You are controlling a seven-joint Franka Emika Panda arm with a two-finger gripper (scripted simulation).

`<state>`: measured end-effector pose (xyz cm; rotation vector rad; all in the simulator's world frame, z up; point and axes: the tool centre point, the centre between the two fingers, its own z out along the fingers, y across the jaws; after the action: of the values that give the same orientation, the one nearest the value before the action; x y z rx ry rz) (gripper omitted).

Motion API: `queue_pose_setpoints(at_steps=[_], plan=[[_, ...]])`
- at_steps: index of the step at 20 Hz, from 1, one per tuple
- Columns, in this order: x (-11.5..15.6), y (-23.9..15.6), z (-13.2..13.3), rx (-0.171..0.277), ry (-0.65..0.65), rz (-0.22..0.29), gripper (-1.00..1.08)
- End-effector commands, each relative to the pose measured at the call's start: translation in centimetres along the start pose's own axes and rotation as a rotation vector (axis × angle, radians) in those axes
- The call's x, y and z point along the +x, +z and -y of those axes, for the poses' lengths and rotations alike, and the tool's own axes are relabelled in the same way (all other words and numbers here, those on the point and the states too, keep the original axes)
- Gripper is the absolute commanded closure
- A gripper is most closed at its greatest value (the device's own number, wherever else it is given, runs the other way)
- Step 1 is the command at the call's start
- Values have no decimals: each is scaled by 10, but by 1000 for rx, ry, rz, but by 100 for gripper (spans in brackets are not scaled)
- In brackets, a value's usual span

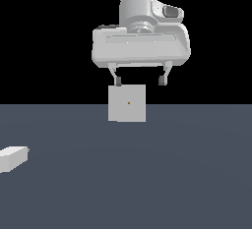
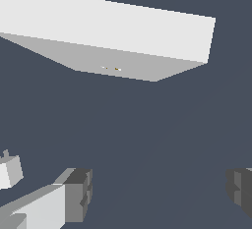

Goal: Plug the charger into the wall socket.

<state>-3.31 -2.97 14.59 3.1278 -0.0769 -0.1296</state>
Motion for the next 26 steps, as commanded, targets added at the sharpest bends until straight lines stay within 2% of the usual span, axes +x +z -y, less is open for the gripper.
queue_pose_setpoints(at_steps=[1,7,13,18,26], plan=[[0,0,0,0,0,0,-92],[-3,3,9,1,-6,-9,-92],[-11,13,34,4,-22,-37,-92],[-23,26,69,8,-45,-74,-92],[-48,55,142,17,-93,-151,-92]])
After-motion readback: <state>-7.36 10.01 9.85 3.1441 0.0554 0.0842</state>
